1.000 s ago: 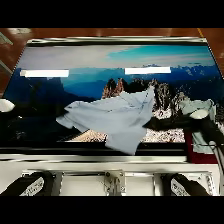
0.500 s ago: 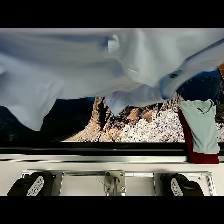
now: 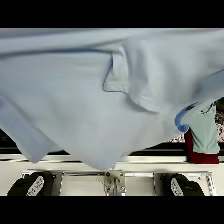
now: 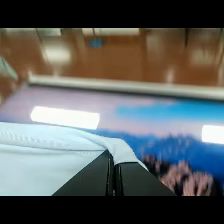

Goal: Fold the shirts.

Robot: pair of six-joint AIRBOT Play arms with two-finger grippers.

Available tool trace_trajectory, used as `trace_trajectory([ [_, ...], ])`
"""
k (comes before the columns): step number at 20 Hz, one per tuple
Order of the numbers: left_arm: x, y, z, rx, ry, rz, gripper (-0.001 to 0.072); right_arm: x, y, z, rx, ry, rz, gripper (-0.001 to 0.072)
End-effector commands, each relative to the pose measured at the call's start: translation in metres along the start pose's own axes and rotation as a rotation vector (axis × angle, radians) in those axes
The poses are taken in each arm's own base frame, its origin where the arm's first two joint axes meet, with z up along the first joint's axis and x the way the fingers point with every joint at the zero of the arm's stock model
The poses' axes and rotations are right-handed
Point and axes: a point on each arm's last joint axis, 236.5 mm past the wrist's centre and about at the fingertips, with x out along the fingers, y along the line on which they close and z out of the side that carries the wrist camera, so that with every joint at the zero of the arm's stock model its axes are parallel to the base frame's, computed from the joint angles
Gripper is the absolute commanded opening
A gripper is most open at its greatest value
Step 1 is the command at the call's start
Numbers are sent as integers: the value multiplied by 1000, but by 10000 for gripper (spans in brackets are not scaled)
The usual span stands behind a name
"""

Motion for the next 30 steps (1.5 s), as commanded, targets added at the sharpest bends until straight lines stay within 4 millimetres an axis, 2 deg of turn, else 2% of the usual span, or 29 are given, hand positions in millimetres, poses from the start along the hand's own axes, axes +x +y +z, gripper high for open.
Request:
trace_trajectory([
  [1,46,41,-62,-105,239,29,35,46,-45,-73,97,359,-40,55],
  [4,104,76,-128,-234,450,3,35,114,-82,-133,185,599,-25,55],
  [7,163,111,-193,-341,617,-21,35,204,-104,-210,222,793,-17,55],
  [9,206,135,-230,-395,685,-24,35,270,-115,-246,234,791,-21,55],
  [10,230,147,-247,-402,700,-33,36,303,-121,-258,246,753,-26,55],
  [13,292,171,-285,-460,680,-47,36,371,-136,-274,322,612,-39,56],
  [14,309,175,-297,-498,672,-47,36,384,-138,-276,366,579,-40,56],
  [16,329,179,-327,-541,709,-47,37,400,-145,-293,442,572,-66,56],
  [17,335,177,-344,-561,746,-54,43,404,-147,-308,479,604,-77,56],
  [18,337,173,-359,-594,790,-60,81,405,-146,-325,507,646,-77,56],
  [19,337,166,-374,-639,843,-68,83,405,-140,-338,535,686,-60,81],
  [20,334,161,-384,-678,886,-72,194,406,-134,-343,564,704,-41,108],
  [21,328,157,-388,-719,924,-73,413,406,-130,-340,579,701,-22,344],
  [22,317,157,-387,-725,958,-78,594,401,-125,-334,576,704,-1,642],
  [23,300,164,-387,-707,1003,-71,595,389,-124,-326,537,721,19,678],
  [25,259,186,-380,-676,1062,-18,595,348,-140,-317,423,802,-1,677],
  [27,214,213,-370,-659,1074,74,595,279,-179,-328,313,999,-135,676],
  [28,194,220,-368,-665,1059,96,595,244,-200,-337,284,1106,-205,617],
  [29,175,221,-375,-689,1056,109,596,217,-211,-344,292,1179,-233,609],
  [30,155,218,-392,-738,1067,125,600,196,-214,-353,332,1226,-226,609],
])
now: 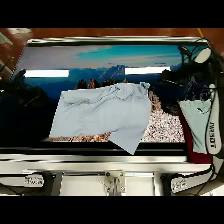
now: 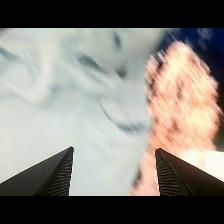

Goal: Fold the shirts.

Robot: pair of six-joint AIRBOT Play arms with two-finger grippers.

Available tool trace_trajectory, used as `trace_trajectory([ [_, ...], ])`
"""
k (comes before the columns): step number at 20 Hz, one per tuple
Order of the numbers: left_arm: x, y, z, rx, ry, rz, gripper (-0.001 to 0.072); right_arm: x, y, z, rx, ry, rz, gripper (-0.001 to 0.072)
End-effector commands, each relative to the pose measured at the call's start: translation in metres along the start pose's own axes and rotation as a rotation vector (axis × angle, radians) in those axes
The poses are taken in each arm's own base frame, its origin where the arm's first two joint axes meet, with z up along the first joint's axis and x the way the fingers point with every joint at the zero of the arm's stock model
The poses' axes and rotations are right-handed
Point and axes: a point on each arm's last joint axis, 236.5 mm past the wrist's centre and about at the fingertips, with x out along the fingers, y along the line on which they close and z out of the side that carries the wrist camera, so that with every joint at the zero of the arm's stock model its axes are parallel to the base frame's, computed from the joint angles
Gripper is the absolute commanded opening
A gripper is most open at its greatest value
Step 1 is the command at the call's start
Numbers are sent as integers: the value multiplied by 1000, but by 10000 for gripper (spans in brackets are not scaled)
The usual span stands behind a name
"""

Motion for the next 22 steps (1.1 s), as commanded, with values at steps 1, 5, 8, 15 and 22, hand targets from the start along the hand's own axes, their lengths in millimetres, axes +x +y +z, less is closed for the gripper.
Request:
trace_trajectory([
  [1,-8,46,-70,-100,59,29,666,-29,-57,-83,58,257,-88,610],
  [5,47,72,-143,-241,95,-57,698,0,-41,-123,188,297,122,629],
  [8,68,78,-146,-287,56,-61,698,20,-25,-133,221,305,200,629],
  [15,96,72,-122,-275,6,-58,690,29,-16,-127,213,271,224,628],
  [22,112,63,-112,-275,-10,-38,37,42,-16,-153,260,344,227,637],
])
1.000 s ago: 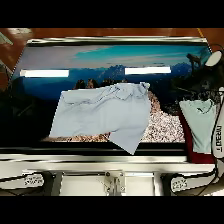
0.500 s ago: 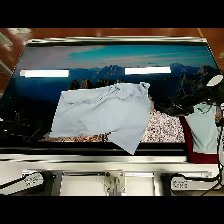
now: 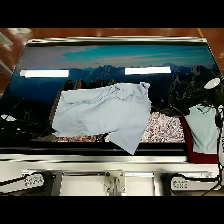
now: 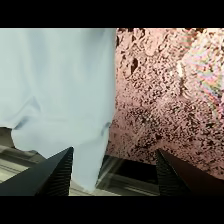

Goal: Fold the shirts.

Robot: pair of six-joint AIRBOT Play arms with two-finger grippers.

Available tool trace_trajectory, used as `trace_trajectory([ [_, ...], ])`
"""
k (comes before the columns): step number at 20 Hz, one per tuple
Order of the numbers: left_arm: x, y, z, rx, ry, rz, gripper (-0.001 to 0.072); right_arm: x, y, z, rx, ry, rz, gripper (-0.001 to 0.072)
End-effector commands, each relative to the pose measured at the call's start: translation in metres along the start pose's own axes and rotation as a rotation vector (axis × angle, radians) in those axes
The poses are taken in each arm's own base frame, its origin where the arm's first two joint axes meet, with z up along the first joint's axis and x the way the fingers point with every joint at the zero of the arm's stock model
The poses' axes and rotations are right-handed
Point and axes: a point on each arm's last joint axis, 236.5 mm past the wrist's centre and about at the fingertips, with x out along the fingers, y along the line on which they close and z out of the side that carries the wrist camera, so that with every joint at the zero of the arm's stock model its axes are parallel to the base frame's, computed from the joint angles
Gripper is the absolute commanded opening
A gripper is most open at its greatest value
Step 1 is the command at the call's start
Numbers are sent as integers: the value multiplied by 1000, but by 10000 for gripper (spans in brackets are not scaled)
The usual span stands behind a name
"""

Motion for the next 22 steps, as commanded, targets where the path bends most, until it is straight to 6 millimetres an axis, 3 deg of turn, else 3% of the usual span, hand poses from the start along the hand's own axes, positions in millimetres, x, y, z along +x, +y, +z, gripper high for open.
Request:
trace_trajectory([
  [1,3,-5,2,-6,-7,-5,36,24,-7,-20,59,59,25,638],
  [3,0,-8,-1,20,-1,-11,36,48,-2,-35,106,81,101,638],
  [6,-10,-14,3,48,-39,-11,36,76,8,-39,177,43,214,638],
  [9,-23,-22,8,79,-86,-11,36,100,4,-47,178,41,167,637],
  [13,-37,-30,12,116,-136,-10,36,135,24,-38,100,-13,93,634],
  [14,-39,-31,12,120,-144,-10,36,138,26,-32,113,-45,80,614],
  [15,-41,-32,14,123,-151,-10,36,139,30,-27,123,-62,86,442],
  [16,-44,-34,17,130,-160,-11,36,137,36,-25,129,-64,106,176],
  [17,-49,-37,21,140,-175,-11,35,130,47,-23,123,-60,143,60],
  [19,-77,-56,39,197,-249,-16,34,97,80,-12,-32,-114,200,55],
  [20,-104,-72,51,243,-322,-18,34,68,102,-3,-163,-177,216,55],
  [22,-194,-133,74,381,-574,-55,34,-9,150,15,-387,-369,217,55],
])
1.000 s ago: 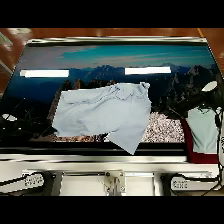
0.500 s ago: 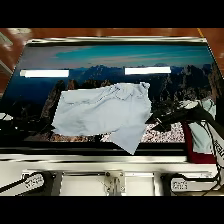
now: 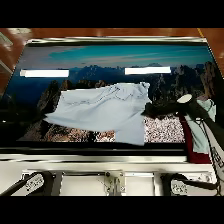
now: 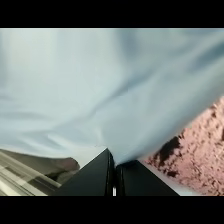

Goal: Fold the shirts.

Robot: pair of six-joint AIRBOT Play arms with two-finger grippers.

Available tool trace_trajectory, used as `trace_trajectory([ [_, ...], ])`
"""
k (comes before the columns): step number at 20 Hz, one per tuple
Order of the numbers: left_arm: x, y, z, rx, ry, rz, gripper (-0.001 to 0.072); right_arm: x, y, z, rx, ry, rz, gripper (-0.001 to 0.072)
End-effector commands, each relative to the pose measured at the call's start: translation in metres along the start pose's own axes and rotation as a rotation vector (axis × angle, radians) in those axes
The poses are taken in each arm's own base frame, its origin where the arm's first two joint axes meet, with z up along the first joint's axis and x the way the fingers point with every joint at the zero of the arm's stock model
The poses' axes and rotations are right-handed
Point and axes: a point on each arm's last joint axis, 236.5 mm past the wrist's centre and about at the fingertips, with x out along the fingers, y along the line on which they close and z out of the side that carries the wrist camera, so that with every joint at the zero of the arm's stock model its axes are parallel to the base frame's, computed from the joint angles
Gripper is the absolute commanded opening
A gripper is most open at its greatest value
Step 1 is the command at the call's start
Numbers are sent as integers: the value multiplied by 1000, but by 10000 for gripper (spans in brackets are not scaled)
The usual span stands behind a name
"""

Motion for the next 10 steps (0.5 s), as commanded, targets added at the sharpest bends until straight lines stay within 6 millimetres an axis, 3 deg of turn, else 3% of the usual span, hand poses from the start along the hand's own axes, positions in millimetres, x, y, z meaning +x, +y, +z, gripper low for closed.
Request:
trace_trajectory([
  [1,-120,-83,87,202,-383,-46,35,-104,105,53,-389,-281,42,55],
  [2,-180,-121,109,284,-554,-60,35,-159,148,67,-506,-438,34,55],
  [3,-252,-163,120,377,-749,-66,35,-216,191,73,-612,-603,22,55],
  [5,-390,-237,104,540,-1113,-64,35,-343,272,55,-790,-962,-7,55],
  [6,-449,-270,79,609,-1269,-71,36,-399,302,30,-853,-1116,-22,55],
  [7,-491,-295,49,671,-1376,-78,36,-440,321,6,-887,-1220,-42,55],
  [8,-518,-314,22,721,-1440,-84,36,-471,333,-19,-897,-1296,-56,55],
  [10,-545,-336,-25,783,-1489,-88,36,-510,342,-65,-871,-1390,-59,55],
])
